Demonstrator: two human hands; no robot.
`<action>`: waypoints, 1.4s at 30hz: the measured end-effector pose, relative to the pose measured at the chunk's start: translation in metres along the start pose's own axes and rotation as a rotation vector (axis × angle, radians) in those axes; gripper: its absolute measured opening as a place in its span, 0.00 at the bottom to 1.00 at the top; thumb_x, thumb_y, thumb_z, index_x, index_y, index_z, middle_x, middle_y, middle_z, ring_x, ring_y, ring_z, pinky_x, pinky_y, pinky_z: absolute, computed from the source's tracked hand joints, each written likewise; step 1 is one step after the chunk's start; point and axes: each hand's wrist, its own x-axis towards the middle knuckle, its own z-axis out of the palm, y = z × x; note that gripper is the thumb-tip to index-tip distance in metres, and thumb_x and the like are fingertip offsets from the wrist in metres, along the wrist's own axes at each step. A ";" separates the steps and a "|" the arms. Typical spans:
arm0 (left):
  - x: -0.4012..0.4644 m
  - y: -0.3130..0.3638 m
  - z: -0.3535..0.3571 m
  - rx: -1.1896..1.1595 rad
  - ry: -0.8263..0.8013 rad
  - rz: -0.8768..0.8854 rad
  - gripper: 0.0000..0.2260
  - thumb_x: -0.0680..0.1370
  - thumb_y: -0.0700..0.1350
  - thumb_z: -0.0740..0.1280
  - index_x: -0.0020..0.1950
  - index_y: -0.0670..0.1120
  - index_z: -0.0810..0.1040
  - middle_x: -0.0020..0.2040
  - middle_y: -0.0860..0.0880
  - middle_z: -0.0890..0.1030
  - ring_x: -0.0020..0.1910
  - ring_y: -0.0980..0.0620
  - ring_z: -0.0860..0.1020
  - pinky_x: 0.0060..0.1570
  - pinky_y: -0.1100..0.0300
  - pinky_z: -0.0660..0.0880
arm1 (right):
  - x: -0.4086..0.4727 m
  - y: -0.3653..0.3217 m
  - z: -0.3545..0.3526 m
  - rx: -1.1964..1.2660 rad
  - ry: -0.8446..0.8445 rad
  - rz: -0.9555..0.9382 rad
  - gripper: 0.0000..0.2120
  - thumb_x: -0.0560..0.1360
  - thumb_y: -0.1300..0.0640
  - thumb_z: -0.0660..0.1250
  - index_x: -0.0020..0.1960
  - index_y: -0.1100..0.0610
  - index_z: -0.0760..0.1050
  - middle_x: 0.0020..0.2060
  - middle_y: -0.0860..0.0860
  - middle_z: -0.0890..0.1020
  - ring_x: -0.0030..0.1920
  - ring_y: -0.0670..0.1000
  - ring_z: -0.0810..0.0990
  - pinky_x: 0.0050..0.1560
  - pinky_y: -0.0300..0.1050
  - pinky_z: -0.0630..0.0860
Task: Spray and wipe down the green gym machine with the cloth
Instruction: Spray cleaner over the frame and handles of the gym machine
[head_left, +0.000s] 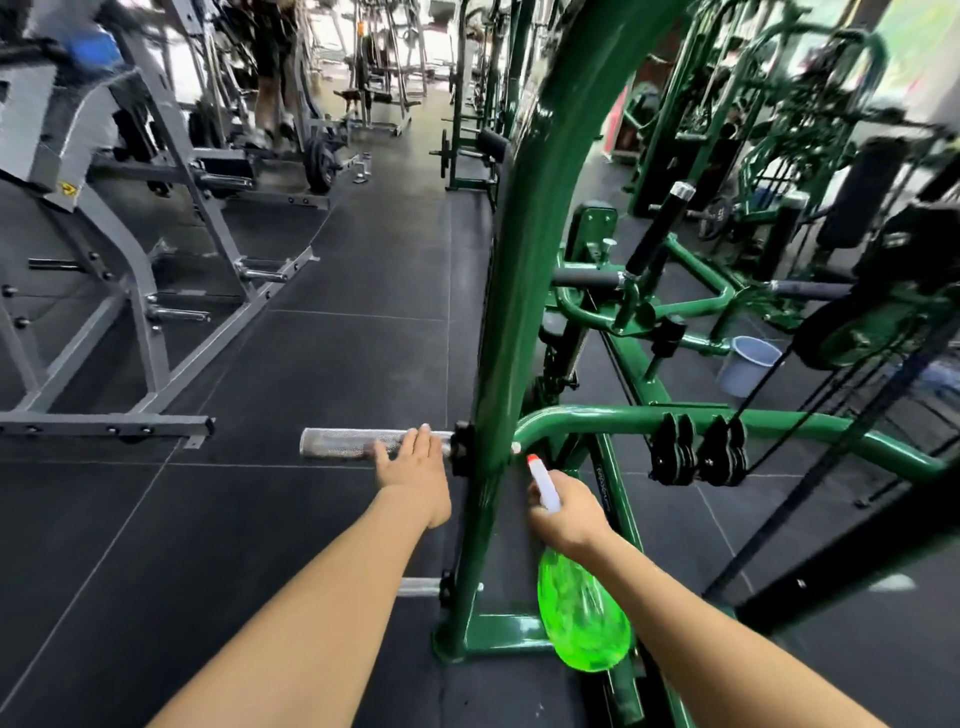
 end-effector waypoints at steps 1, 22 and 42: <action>0.001 0.002 0.000 0.000 -0.013 -0.012 0.37 0.77 0.40 0.58 0.78 0.43 0.38 0.79 0.48 0.36 0.78 0.49 0.38 0.73 0.37 0.44 | 0.003 0.005 -0.002 -0.003 -0.012 0.000 0.04 0.68 0.59 0.62 0.41 0.59 0.69 0.34 0.52 0.73 0.36 0.54 0.72 0.37 0.46 0.70; 0.021 0.023 -0.005 0.235 0.059 -0.111 0.47 0.72 0.48 0.68 0.79 0.46 0.37 0.72 0.45 0.58 0.70 0.44 0.59 0.70 0.40 0.58 | 0.058 0.033 0.007 0.202 0.066 0.096 0.03 0.72 0.63 0.64 0.44 0.58 0.71 0.38 0.53 0.75 0.39 0.54 0.72 0.38 0.43 0.66; 0.073 -0.042 -0.050 0.156 0.107 0.432 0.15 0.76 0.40 0.64 0.63 0.47 0.77 0.61 0.46 0.75 0.59 0.43 0.76 0.49 0.53 0.75 | 0.028 -0.004 0.052 0.320 0.325 0.292 0.06 0.65 0.62 0.66 0.38 0.54 0.71 0.31 0.48 0.75 0.34 0.51 0.72 0.40 0.44 0.71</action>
